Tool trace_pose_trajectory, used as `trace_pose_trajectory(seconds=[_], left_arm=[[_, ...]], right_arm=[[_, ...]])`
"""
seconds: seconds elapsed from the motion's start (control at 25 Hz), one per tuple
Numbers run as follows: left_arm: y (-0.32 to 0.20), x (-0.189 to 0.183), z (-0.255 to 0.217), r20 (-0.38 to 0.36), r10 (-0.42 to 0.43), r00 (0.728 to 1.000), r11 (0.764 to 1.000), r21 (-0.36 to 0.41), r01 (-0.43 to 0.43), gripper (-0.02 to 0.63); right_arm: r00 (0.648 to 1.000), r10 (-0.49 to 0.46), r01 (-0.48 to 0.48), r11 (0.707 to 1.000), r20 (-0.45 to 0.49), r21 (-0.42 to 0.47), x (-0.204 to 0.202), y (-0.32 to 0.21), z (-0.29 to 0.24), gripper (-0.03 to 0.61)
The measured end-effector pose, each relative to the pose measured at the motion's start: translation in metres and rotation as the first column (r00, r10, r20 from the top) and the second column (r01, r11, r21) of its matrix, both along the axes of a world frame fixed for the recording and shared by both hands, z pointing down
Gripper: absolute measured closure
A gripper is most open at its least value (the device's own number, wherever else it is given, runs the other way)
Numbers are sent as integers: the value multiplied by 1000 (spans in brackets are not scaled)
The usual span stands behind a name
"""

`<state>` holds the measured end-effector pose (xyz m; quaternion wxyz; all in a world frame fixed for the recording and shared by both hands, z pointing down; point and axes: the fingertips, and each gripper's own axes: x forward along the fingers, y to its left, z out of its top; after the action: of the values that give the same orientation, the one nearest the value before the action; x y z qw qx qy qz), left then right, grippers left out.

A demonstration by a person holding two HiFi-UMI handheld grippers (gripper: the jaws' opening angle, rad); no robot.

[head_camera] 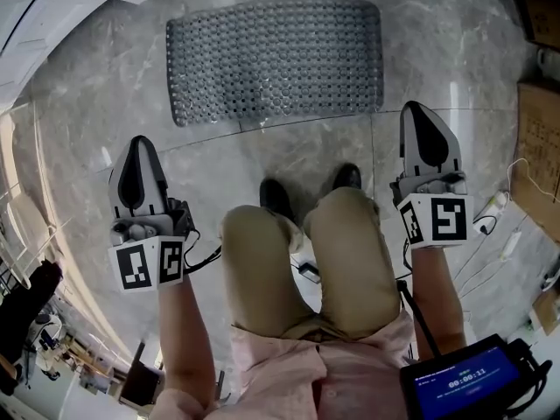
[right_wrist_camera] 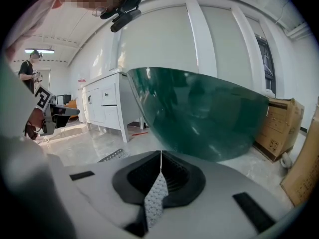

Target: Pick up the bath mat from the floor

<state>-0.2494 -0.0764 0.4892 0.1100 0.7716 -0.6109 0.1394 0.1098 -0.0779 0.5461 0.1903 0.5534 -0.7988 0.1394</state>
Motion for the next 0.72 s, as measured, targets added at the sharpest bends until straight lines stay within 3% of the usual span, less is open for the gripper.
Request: trace_pose_trajectory(seconds=[0.56,0.72], left_arm=[[-14,-24,124,-12,-14,1000,1000,8,14,589],[-18,-28,136,-9,-11,1000,1000,13,11,589]], right_arm=[[1000,-15,15,1000,-10,-16,1,-9,129,560],[1000,-18,18,1000,-19,-9,3,-15,137,560]])
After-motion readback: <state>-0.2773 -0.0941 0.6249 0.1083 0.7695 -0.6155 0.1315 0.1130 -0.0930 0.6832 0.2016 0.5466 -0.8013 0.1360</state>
